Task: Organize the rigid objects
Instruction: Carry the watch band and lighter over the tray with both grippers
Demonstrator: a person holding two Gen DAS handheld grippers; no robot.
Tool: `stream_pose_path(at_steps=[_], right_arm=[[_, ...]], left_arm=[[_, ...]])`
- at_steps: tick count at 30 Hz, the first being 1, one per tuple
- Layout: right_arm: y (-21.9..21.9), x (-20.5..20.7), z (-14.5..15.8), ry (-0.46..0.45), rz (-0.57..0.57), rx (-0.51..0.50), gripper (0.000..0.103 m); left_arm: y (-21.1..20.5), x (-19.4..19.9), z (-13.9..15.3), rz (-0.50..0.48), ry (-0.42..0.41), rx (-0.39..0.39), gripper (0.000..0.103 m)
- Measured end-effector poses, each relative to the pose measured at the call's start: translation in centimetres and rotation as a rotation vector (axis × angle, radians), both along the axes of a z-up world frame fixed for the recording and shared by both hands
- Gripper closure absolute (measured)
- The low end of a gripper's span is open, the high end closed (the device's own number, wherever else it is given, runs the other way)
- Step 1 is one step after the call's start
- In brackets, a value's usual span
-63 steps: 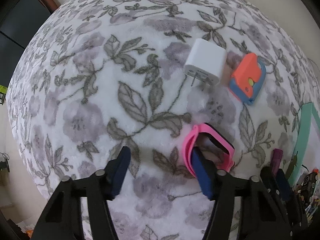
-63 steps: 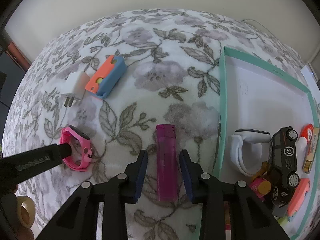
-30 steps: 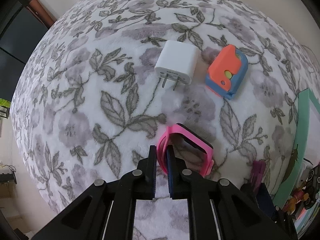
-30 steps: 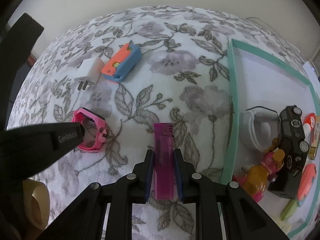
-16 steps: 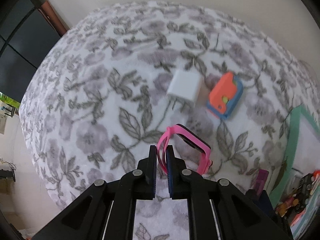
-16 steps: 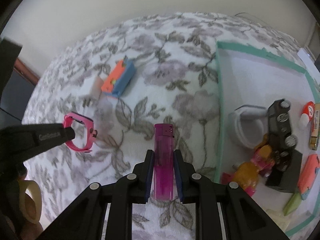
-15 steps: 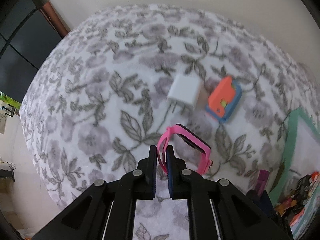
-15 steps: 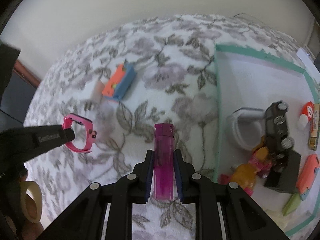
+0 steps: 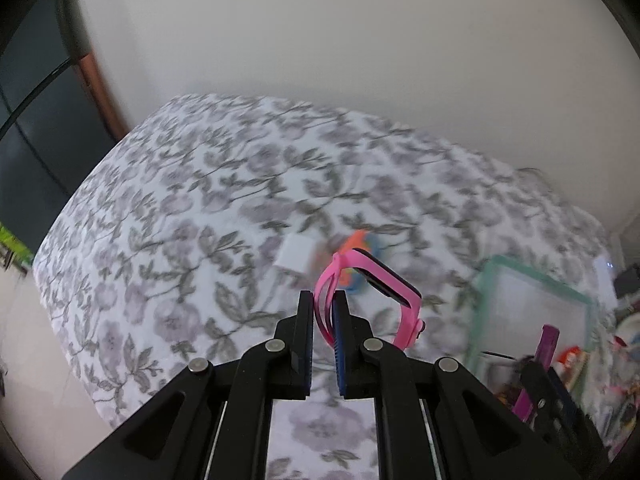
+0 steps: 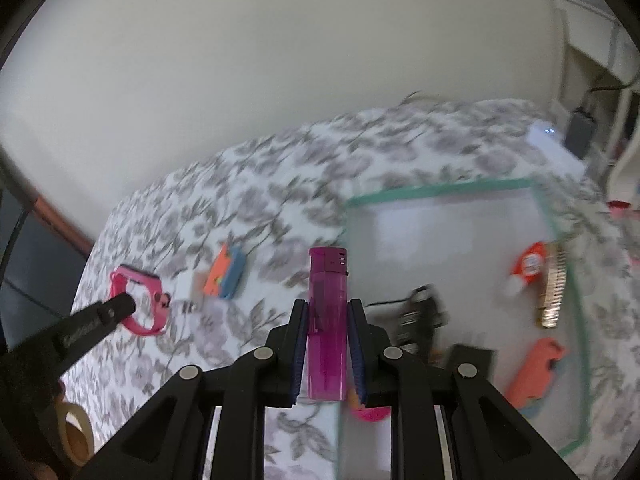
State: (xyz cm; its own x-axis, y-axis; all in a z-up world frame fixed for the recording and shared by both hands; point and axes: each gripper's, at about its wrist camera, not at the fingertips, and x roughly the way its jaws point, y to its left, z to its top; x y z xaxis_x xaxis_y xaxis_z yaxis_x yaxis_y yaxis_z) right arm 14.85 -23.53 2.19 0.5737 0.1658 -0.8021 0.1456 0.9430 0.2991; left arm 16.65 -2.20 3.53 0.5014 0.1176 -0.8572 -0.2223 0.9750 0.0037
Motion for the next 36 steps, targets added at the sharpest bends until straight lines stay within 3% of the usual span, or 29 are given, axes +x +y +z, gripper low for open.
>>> stream_pose_path(at_steps=[7,17,30,36], right_arm=[[-5.0,-1.1,1.2,0.000,-0.093,-0.042,0.082],[-9.3,-2.5,0.8,0.065,-0.181,-0.122,0.082],[-10.5,-2.2,-5.2,0.283,-0.187,-0.129,0.082],[-10.1,-2.1,-6.8,0.330,-0.170,-0.133,0.082]], left_arm=[[-5.0,-1.1,0.8,-0.145,-0.002,-0.060,0.094],[-11.0,-2.3,-0.2,-0.308,0.055,-0.075,0.094],[-14.6,-3.1,-4.0,-0.422,0.216,-0.052,0.094],[-15.2,-3.1,-5.7,-0.436,0.271,-0.033,0.093]])
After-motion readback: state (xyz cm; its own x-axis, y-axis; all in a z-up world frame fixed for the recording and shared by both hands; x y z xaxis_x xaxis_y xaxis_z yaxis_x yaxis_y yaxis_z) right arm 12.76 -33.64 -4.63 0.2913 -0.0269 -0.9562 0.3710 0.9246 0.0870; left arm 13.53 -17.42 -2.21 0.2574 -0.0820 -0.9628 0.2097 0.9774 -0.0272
